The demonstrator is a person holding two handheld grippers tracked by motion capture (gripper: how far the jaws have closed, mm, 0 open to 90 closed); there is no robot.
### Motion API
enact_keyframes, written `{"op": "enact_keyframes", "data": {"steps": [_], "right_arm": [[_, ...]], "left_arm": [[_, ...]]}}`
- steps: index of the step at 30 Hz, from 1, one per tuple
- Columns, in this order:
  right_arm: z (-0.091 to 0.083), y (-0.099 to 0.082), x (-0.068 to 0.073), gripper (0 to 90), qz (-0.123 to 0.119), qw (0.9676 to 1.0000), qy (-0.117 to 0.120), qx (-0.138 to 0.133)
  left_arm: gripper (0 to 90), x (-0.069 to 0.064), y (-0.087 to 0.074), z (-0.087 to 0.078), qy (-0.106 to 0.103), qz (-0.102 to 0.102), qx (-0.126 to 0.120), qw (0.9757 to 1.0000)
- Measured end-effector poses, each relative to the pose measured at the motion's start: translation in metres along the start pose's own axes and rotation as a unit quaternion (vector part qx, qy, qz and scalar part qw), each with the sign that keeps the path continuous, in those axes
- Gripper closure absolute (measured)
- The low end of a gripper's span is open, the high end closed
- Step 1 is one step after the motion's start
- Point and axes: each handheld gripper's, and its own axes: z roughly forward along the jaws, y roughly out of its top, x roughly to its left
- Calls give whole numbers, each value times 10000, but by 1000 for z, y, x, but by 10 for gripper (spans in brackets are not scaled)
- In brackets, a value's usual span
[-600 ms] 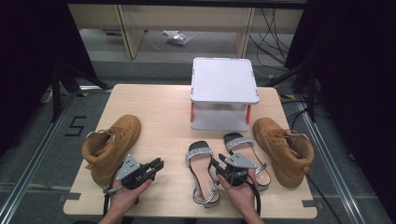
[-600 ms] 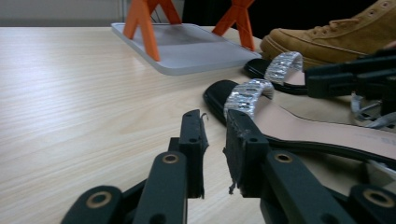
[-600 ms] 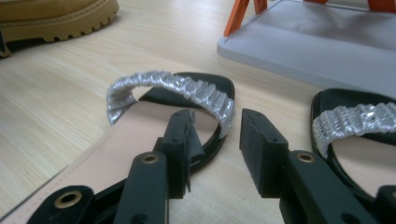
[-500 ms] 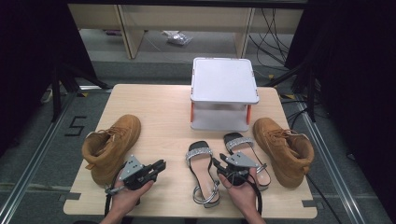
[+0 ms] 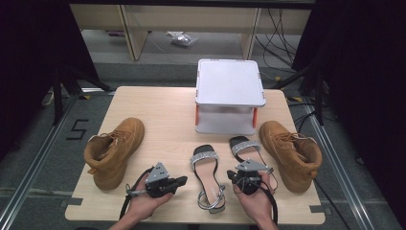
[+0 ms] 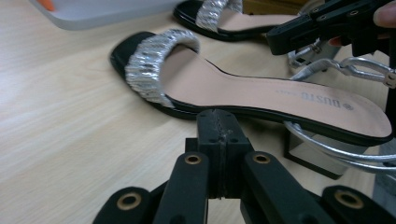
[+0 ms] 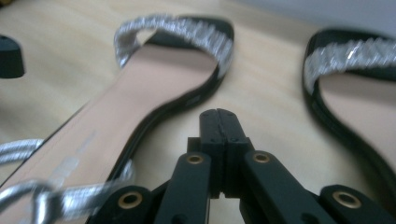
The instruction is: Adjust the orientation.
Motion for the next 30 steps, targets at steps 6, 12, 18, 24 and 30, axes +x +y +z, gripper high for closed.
{"op": "enact_keyframes", "data": {"steps": [6,12,18,24,30], "right_arm": [[-2,-6,5,900,127,9993,87,345],[4,-10,16,900,223,9972,305,650],[11,-9,23,900,106,9970,348,690],[13,-7,33,900,45,9961,486,731],[18,-6,37,857,139,9945,647,810]], "left_arm": [[894,-7,5,20,-260,-115,457,9985],[895,-9,10,39,-326,-32,755,9966],[896,-7,14,44,-364,-105,900,9952],[896,0,15,39,-253,-131,891,9956],[894,7,14,34,-177,-165,700,9973]]}}
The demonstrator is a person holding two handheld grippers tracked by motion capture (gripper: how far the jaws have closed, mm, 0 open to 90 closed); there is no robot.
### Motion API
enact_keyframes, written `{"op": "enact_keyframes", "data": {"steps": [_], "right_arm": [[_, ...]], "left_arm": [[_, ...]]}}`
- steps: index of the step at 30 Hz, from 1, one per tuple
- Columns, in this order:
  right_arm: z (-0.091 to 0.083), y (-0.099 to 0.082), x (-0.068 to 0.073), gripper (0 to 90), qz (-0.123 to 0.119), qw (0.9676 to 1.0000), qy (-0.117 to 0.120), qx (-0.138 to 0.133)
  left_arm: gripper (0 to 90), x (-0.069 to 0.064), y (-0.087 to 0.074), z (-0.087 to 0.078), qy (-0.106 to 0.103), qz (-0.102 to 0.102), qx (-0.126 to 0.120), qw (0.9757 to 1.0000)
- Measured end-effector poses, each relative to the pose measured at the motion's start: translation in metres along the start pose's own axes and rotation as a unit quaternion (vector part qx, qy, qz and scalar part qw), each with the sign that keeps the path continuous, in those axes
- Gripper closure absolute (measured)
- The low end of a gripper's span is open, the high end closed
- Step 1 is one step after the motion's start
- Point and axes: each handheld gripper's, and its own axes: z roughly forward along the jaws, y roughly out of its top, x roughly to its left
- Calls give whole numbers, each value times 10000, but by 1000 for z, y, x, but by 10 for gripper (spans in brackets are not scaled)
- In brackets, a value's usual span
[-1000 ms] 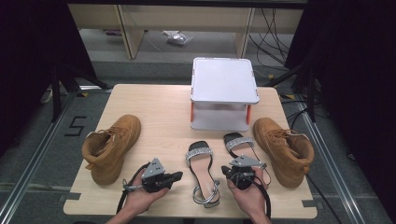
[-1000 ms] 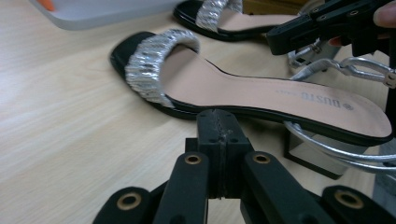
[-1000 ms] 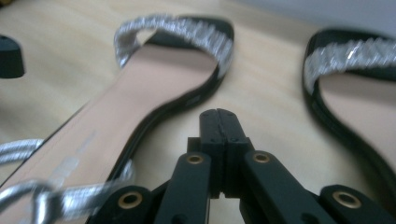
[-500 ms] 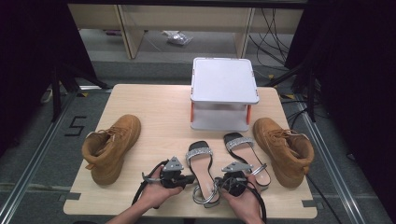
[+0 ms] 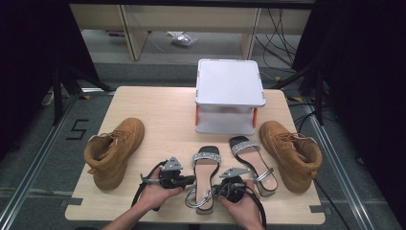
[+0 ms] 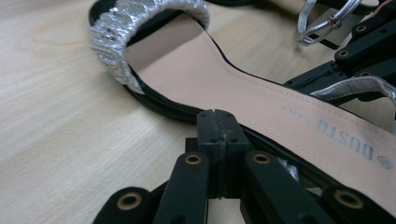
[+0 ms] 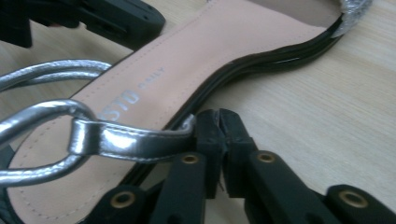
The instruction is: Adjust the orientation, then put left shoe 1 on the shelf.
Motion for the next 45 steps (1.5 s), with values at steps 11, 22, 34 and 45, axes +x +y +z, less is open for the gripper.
{"op": "enact_keyframes", "data": {"steps": [11,22,34,45], "right_arm": [[-27,19,-20,660,685,9975,-43,-151],[-17,25,-8,538,869,9961,-25,-116],[-18,41,1,493,844,9964,-37,107],[-5,61,7,414,1113,9924,-19,529]], "left_arm": [[833,14,7,-30,310,82,-619,9976],[784,23,15,-39,477,76,-1002,9938],[858,30,48,-48,624,223,-1373,9883],[867,49,114,-46,844,501,-1748,9797]]}}
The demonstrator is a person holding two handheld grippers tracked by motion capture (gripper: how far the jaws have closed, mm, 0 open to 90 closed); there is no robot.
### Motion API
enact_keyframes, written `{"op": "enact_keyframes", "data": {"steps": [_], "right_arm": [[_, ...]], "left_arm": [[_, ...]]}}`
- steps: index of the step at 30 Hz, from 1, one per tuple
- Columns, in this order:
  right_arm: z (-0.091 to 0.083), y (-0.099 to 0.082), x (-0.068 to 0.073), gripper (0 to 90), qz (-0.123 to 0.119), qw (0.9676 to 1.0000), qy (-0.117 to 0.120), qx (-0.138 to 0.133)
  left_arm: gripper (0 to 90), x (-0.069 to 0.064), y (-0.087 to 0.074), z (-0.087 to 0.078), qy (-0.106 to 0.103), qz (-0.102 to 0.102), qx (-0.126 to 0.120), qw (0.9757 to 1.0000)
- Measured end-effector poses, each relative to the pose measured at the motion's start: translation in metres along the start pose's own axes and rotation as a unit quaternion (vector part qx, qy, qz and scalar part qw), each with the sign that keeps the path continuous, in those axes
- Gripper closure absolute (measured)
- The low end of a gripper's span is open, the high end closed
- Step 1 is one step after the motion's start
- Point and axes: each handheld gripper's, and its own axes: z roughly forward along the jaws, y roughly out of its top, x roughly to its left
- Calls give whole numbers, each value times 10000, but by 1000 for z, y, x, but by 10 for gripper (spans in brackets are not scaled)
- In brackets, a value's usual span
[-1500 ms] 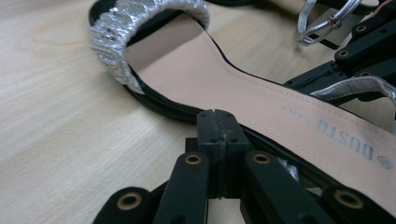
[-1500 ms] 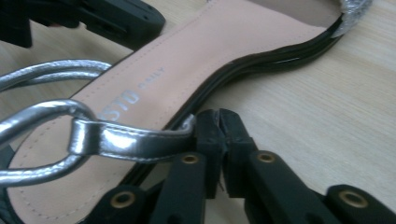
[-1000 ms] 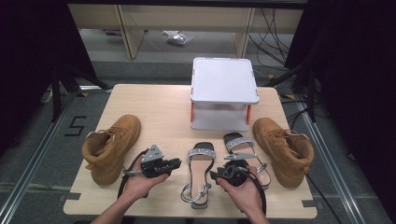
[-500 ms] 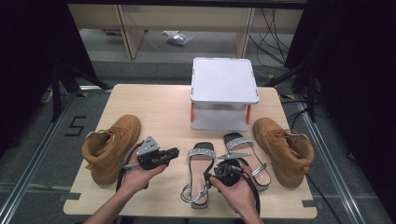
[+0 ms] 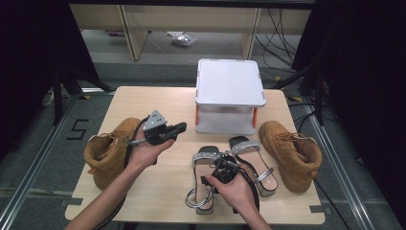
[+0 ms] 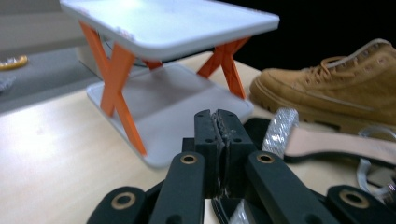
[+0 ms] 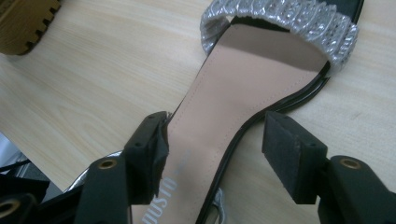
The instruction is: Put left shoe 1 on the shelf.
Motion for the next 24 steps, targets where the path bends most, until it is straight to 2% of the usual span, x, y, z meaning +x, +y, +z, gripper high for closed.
{"op": "enact_keyframes", "data": {"steps": [1,2,3,5,7,8,11,12,13,14,16,17,18,19,20,21,22,23,24], "right_arm": [[-1,1,2,409,75,9999,18,115],[2,1,1,401,-24,9999,-22,96],[2,1,1,401,-24,9999,-22,96],[5,2,6,395,117,9997,-80,185],[6,2,7,392,32,9998,-78,168],[6,2,10,390,155,9996,-54,215],[8,2,12,383,113,9996,-123,236],[8,4,14,381,208,9992,-93,343],[8,5,21,376,531,9965,-184,622],[9,5,22,373,558,9960,-196,663],[12,5,24,372,589,9951,-207,763],[13,5,25,362,606,9948,-223,793],[14,5,25,353,544,9949,-260,806],[15,6,25,346,504,9952,-198,813],[17,6,23,341,339,9963,-285,739],[16,7,27,336,608,9938,-202,909],[16,9,28,327,704,9912,-174,1110],[17,10,29,321,876,9888,-166,1196],[18,10,28,316,864,9891,-149,1183]], "left_arm": [[866,0,0,0,0,0,0,10000],[866,2,4,3,15,24,-29,10000],[866,4,7,6,10,27,-57,10000],[868,8,13,13,-1,-1,-111,9999],[872,11,21,21,29,-22,-162,9999],[873,11,21,21,29,-22,-162,9999],[877,11,30,29,2,-30,-207,9998],[879,11,33,32,-3,-30,-248,9997],[882,11,36,35,2,3,-236,9997],[883,12,41,40,24,28,-247,9997],[886,12,44,42,39,45,-262,9996],[887,13,47,49,68,62,-244,9997],[887,13,47,49,68,62,-244,9997],[886,16,49,57,144,125,-211,9996],[886,17,49,60,181,143,-196,9995],[885,17,49,60,181,143,-196,9995],[882,19,49,65,215,166,-181,9995],[879,22,49,72,233,196,-190,9994],[873,22,49,72,233,196,-190,9994]]}}
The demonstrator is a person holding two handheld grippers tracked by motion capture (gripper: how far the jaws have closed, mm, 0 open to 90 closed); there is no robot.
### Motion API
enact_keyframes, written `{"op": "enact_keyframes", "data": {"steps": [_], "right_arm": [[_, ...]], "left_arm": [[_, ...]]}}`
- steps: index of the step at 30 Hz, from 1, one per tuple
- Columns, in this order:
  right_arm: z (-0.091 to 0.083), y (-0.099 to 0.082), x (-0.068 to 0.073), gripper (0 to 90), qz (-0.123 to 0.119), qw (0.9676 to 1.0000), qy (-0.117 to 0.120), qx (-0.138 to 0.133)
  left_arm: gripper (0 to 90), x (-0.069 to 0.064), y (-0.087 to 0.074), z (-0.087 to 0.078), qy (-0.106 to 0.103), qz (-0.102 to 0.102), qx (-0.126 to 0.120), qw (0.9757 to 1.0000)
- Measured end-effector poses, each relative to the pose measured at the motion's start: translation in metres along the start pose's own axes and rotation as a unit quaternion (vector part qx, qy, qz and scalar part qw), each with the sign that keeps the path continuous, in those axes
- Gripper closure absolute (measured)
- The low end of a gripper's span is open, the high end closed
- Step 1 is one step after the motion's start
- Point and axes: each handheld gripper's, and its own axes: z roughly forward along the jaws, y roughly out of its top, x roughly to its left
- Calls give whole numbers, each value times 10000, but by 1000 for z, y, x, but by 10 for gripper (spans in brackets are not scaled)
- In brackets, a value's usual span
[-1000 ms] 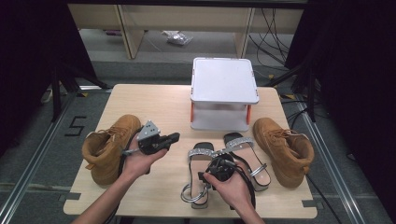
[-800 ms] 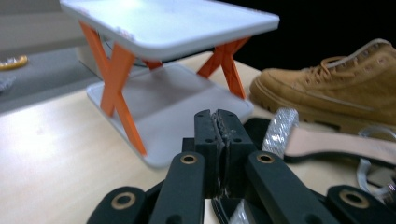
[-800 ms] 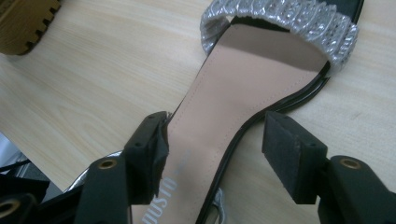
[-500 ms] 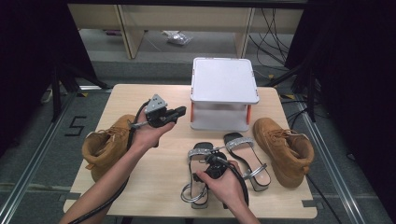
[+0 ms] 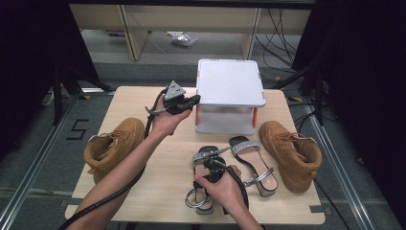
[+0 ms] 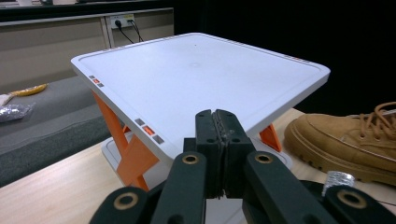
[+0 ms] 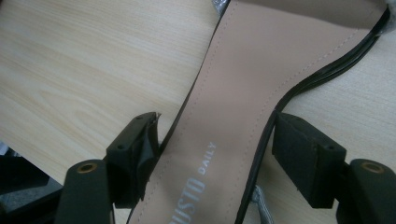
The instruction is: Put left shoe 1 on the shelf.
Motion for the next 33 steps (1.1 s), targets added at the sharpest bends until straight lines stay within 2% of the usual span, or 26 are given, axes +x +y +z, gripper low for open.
{"op": "enact_keyframes", "data": {"steps": [1,2,3,5,6,7,8,10,12,13,15,17,18,22,25,26,27,28,30,31,33], "right_arm": [[0,0,3,310,173,9998,35,84],[1,1,3,306,130,9999,-35,19],[2,2,-1,303,-135,9999,-102,-9],[4,5,0,299,-223,9996,-171,17],[4,5,0,299,-223,9996,-171,17],[4,7,3,289,2,9996,-208,170],[6,8,1,289,-90,9996,-205,184],[8,9,1,289,-50,9998,-158,140],[8,12,0,289,4,9996,-98,281],[8,14,-2,290,-90,9993,-120,352],[9,14,-4,292,-151,9994,-120,296],[7,16,-5,302,40,9993,7,372],[7,16,-8,306,44,9993,41,377],[8,17,-7,309,160,9994,-11,291],[12,20,-5,300,55,9990,-177,416],[12,20,-5,300,55,9990,-177,416],[14,20,-4,294,-12,9988,-280,392],[14,21,3,292,282,9973,-298,604],[15,21,3,288,271,9976,-262,578],[16,22,-2,288,-138,9982,-379,449],[16,22,-2,296,-126,9982,-342,467]], "left_arm": [[868,1,-1,5,3,40,0,10000],[865,1,-1,8,9,74,9,10000],[862,1,-1,8,9,74,9,10000],[860,3,-3,14,45,63,46,10000],[861,3,-3,14,45,63,46,10000],[861,3,-5,16,49,39,61,10000],[861,4,-6,18,67,26,75,9999],[861,5,-7,19,78,35,94,9999],[861,6,-9,20,85,10,86,9999],[862,6,-9,20,92,-15,76,9999],[862,7,-8,21,112,-6,99,9999],[863,7,-8,23,122,-9,102,9999],[865,7,-8,23,136,-13,108,9998],[869,6,-8,24,155,-11,116,9998],[875,6,-8,24,152,-41,133,9998],[875,6,-7,24,155,-47,152,9998],[875,5,-7,24,165,-40,164,9997],[878,5,-7,24,178,-42,164,9997],[880,4,-7,24,191,-36,177,9997],[883,4,-6,25,199,-38,187,9996],[886,4,-6,25,207,-51,203,9996]]}}
